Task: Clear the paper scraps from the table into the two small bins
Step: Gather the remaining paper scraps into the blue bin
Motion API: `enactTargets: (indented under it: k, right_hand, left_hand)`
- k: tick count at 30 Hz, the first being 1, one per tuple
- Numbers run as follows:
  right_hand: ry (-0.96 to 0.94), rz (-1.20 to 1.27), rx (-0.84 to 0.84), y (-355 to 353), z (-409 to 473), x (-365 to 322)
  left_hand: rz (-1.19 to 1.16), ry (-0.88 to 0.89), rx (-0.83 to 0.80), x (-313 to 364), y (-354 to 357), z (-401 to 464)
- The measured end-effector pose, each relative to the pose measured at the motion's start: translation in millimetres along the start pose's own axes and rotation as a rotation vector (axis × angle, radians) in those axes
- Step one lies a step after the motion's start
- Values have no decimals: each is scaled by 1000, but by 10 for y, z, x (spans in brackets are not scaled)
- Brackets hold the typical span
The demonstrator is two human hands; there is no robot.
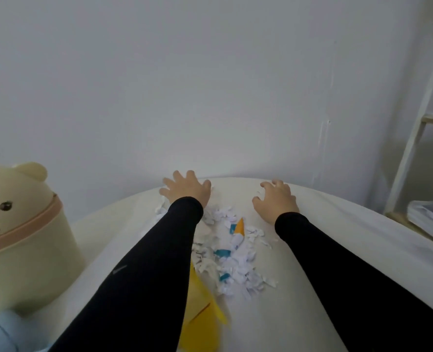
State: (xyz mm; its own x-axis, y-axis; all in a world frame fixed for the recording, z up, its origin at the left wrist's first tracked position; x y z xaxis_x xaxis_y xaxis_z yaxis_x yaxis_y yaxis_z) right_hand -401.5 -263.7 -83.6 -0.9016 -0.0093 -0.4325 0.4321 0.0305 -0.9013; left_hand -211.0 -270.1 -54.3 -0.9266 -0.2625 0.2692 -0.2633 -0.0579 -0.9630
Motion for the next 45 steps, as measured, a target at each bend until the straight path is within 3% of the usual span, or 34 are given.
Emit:
enactTargets:
  k: [5, 8, 12, 16, 22, 27, 32, 38, 42, 45]
  right_hand:
    - [147, -86, -175, 53, 367, 67]
    - [91, -45, -222, 62, 470, 84]
    - [-36, -98, -302, 61, 489, 9]
    - [-152, -82, -325, 87, 419, -168]
    - [-282, -58, -289, 134, 245, -220]
    - [-362, 71, -221, 138, 27, -156]
    - [-359, 242, -97, 95, 93, -94]
    - [-196, 216, -296, 180, 374, -217]
    - [-105, 61, -399, 233, 565, -379]
    - [-51, 93, -454, 193, 562, -386]
  left_hand:
    - [-188, -261, -184, -309, 77, 520]
    - [-342, -50, -249, -402, 147, 719]
    - [-217, 287, -310, -264, 198, 680]
    - [-98, 340, -392, -48, 234, 558]
    - [29, 438, -353, -16, 278, 313]
    - [-110, 519, -284, -70, 184, 55]
    - [-132, 526, -71, 176, 111, 228]
    - [66, 431, -268, 551, 316, 465]
    - [146, 435, -282, 518, 385, 621]
    - [154, 392, -329, 482, 340, 633]
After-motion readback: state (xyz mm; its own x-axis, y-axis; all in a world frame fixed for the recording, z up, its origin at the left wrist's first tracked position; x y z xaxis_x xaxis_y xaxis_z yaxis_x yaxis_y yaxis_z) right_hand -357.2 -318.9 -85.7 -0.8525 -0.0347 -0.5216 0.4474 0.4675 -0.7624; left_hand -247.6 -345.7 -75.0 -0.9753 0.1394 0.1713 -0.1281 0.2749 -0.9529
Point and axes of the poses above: each hand's wrist, its own z-axis towards the middle knuckle, its own y-axis out of the palm, x = y × z, the point moved 1 cm from there along z, towards the middle knuckle, and after that the axes turned 15 degrees about -x, right-handed, at the moved point
